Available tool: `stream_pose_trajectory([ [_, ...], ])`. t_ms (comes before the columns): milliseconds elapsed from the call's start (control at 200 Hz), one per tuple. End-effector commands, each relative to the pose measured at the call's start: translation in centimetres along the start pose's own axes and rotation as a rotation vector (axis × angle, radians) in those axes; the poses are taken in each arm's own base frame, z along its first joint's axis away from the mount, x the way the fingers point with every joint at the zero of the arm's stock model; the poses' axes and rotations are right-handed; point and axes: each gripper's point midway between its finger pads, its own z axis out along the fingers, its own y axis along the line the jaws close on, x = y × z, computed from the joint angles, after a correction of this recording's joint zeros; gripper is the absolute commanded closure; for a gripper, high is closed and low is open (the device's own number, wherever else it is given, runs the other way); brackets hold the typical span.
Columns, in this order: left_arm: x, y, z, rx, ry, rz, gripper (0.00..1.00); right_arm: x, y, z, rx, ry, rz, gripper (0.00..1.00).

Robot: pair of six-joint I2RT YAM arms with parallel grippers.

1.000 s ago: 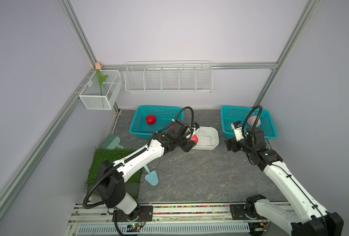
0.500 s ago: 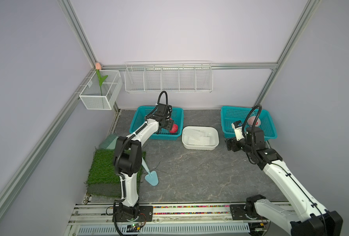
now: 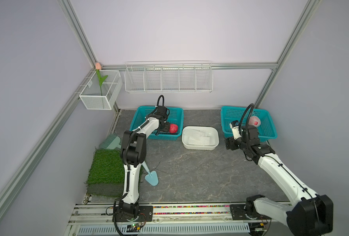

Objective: Remove foam nets from apples
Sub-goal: Place the apple in the basket, then pick up the apple from the basket.

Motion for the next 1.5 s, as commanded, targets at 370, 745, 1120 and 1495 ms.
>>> stream_pose_trajectory([
  [370, -2.7, 1.3, -6.9, -0.013, -0.165, -0.111, 0.02, -2.9, -9.0, -0.2, 0.246, -0.052, 0.179, 0.11],
  [745, -1.7, -1.6, -14.0, 0.185, -0.298, -0.112, 0.02, -4.0, -17.9, 6.8, 0.401, 0.049, 0.35, 0.11],
  [1120, 0.2, -6.6, -18.6, 0.39, -0.439, -0.024, 0.02, -3.1, -23.2, 15.8, 0.402, 0.065, 0.472, 0.11],
  [1495, 0.4, -7.8, -18.0, 0.45, -0.418, 0.018, 0.02, -2.0, -26.5, 20.0, 0.404, 0.111, 0.51, 0.11],
])
